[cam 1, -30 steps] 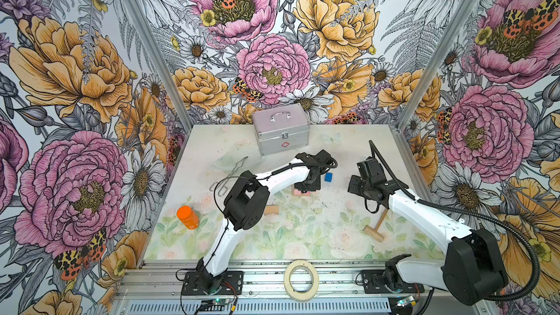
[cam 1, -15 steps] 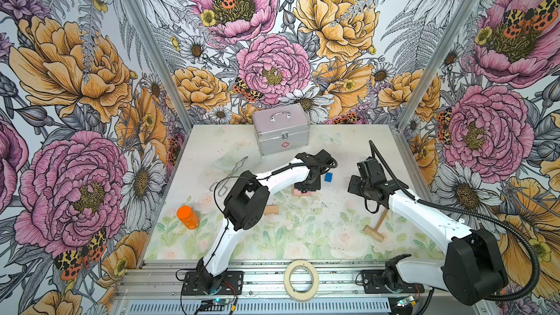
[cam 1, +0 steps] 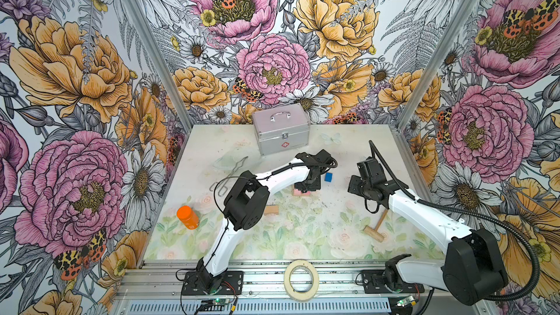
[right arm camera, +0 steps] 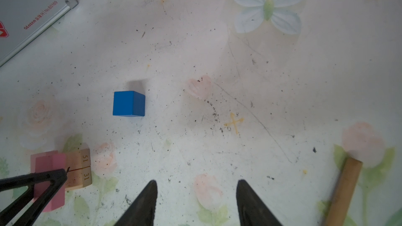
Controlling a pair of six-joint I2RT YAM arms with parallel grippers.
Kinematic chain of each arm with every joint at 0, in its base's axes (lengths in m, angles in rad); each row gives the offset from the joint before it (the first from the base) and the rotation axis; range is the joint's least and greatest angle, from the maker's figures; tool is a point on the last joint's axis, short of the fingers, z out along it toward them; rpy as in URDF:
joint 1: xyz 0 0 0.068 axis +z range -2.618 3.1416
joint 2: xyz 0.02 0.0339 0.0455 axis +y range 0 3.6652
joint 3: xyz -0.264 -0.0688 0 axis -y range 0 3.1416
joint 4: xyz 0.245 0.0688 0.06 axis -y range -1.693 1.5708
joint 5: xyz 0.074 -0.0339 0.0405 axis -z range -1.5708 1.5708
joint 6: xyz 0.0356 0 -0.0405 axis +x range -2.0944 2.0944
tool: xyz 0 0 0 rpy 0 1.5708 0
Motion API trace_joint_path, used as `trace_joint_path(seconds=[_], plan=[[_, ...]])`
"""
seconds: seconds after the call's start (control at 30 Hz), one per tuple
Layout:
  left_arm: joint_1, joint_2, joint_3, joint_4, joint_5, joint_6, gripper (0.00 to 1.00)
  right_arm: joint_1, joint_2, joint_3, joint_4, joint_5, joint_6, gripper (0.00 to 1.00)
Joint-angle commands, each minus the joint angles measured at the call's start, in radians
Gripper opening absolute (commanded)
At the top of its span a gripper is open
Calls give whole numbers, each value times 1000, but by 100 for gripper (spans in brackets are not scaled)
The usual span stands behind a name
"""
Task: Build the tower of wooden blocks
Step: 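Lower the darker pink block upright beside the light pink block with the left gripper, then open and raise the left gripper while the right gripper moves over the pink blocks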
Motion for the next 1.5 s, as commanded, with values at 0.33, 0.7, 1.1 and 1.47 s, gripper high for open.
trace_joint_path(seconds=[0.33,0.7,1.1,1.47], plan=[[-5,16,29,-11,-44,-10,35,-7,-11,-10,23,3,13,60],[-5,17,31,-10,-43,-10,37,-10,-13,-13,23,5,13,60],[-8,-10,43,-11,-71,-7,38,-10,-20,-13,23,-2,15,60],[-18,-138,72,-11,-155,34,36,-7,-42,5,23,-58,15,60]])
